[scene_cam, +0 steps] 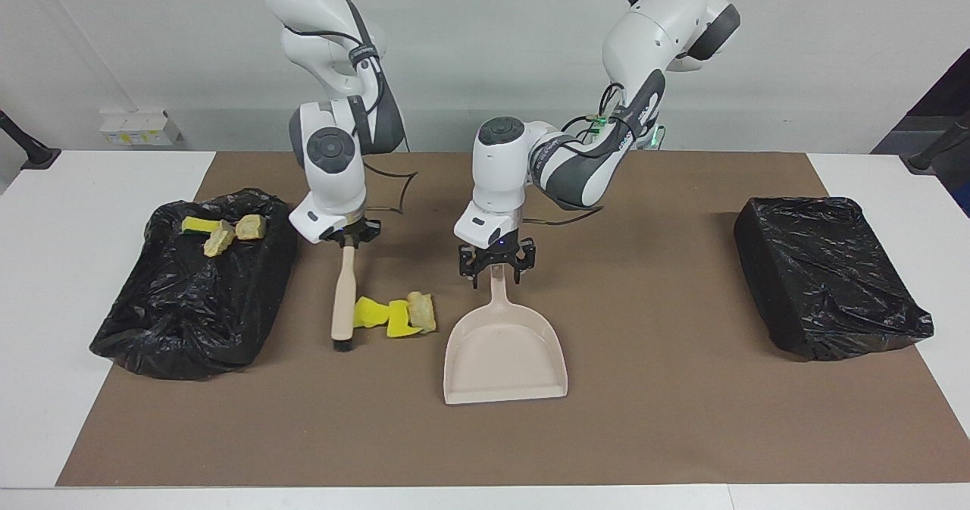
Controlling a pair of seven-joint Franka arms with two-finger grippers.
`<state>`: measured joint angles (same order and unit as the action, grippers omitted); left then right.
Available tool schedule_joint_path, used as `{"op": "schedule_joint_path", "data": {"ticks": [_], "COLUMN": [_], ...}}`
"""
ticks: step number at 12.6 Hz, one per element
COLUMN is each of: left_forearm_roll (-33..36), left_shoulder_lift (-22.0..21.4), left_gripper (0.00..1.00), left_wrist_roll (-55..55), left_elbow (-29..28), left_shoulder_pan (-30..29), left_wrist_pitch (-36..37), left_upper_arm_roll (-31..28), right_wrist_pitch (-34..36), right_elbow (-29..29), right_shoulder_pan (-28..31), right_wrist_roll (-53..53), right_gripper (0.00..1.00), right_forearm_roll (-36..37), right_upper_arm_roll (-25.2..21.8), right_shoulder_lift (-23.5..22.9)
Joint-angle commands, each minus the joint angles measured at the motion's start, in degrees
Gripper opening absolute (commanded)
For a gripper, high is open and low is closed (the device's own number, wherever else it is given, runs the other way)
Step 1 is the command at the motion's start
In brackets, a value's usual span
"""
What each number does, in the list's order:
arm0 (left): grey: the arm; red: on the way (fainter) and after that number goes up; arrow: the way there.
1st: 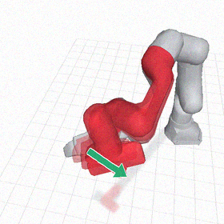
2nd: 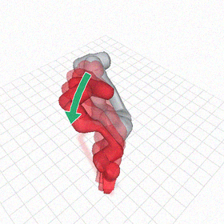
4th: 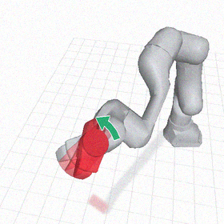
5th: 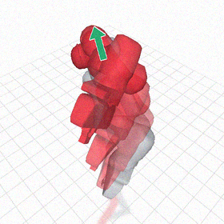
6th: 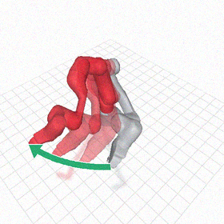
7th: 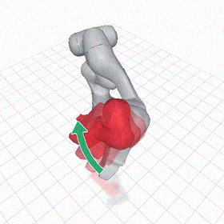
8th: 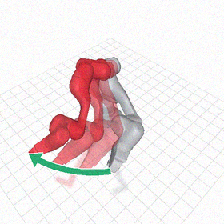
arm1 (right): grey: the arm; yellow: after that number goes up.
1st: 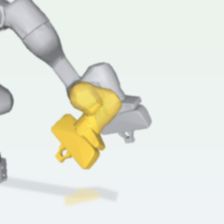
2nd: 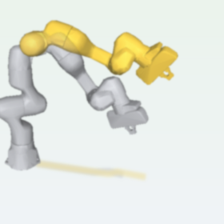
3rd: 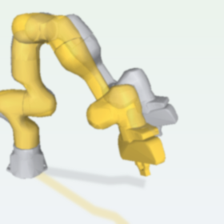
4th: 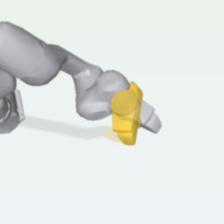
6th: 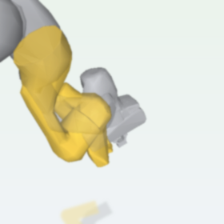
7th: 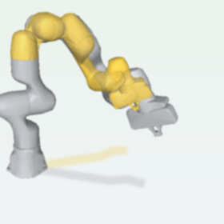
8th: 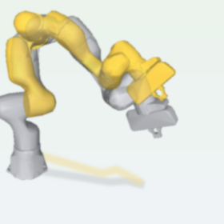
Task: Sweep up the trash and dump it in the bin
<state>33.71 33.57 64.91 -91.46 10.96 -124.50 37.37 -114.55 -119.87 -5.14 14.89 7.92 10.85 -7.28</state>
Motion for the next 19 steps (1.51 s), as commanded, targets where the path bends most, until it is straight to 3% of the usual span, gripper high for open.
{"op": "schedule_joint_path", "data": {"ticks": [1,7,10,15,19], "left_forearm_roll": [1.3,0.2,-0.1,-18.0,-20.9], "left_shoulder_lift": [-0.2,-9.4,-14.4,-30.3,-34.4], "left_gripper": [0.0,0.0,0.0,0.0,0.0], "left_wrist_roll": [-0.8,-30.3,-46.2,-85.4,-107.6], "left_elbow": [1.1,0.4,-2.6,-14.7,-20.3], "left_shoulder_pan": [-0.1,-4.7,-7.4,-15.6,-15.6], "left_wrist_pitch": [2.2,10.0,15.2,18.0,19.1], "left_upper_arm_roll": [0.0,-0.6,-0.5,-1.9,-6.8], "right_wrist_pitch": [1.6,8.1,8.6,9.1,12.6], "right_elbow": [1.0,8.2,6.9,6.6,10.8], "right_shoulder_pan": [1.1,1.1,1.2,0.0,0.3], "right_wrist_roll": [-2.6,-5.5,-7.1,-10.0,-11.2], "right_gripper": [0.0,0.0,0.0,0.0,0.0], "right_forearm_roll": [-1.1,-0.3,-0.8,-7.7,-9.0], "right_upper_arm_roll": [0.0,0.0,0.1,1.8,1.7], "right_shoulder_lift": [0.8,2.4,3.2,3.8,3.8]}}
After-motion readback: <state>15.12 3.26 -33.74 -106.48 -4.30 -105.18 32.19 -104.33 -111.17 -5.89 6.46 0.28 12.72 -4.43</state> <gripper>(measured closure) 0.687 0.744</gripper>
